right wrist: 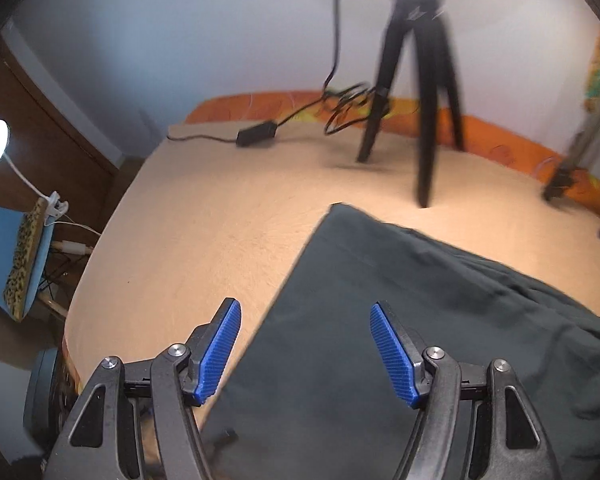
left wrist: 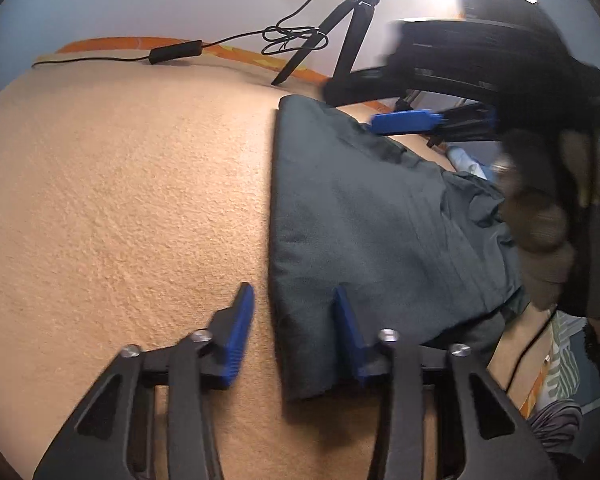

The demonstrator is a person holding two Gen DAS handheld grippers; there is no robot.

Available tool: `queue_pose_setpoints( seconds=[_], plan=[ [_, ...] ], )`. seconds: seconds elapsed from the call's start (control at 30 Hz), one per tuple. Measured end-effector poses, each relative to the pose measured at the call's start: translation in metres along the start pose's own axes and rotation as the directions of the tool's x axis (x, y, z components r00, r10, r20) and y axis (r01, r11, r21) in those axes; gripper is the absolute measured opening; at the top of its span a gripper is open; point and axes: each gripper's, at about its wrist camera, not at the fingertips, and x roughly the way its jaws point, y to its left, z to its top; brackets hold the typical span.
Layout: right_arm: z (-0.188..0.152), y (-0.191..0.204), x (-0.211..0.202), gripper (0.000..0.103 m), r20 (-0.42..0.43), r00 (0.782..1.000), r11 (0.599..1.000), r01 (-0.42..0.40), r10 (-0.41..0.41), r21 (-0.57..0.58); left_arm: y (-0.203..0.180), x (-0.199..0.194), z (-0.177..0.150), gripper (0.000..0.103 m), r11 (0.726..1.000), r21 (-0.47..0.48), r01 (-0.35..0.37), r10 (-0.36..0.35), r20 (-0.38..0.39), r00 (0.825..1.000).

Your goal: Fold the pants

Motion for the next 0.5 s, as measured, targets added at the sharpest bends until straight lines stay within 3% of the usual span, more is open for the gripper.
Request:
queue_pose_setpoints(
  seconds=[0.2,0.5],
  plan=[
    [0.013,0.01,0.035,0.067,-0.05,0.997,0.998,0.062,-0.061,0.005,0.0,0.005,-0.002,0.018,0.999,-0.001,0.044,-0.044,0.012,0.999],
    [0.024,0.027,0.066,0.061,-0.099,0.977,0.981,0.186,-0.191,-0.062,-0.003,0.002,-0.002,0.013,0.996,-0.001,0.087,-0.087,0.033,0.996]
  ],
)
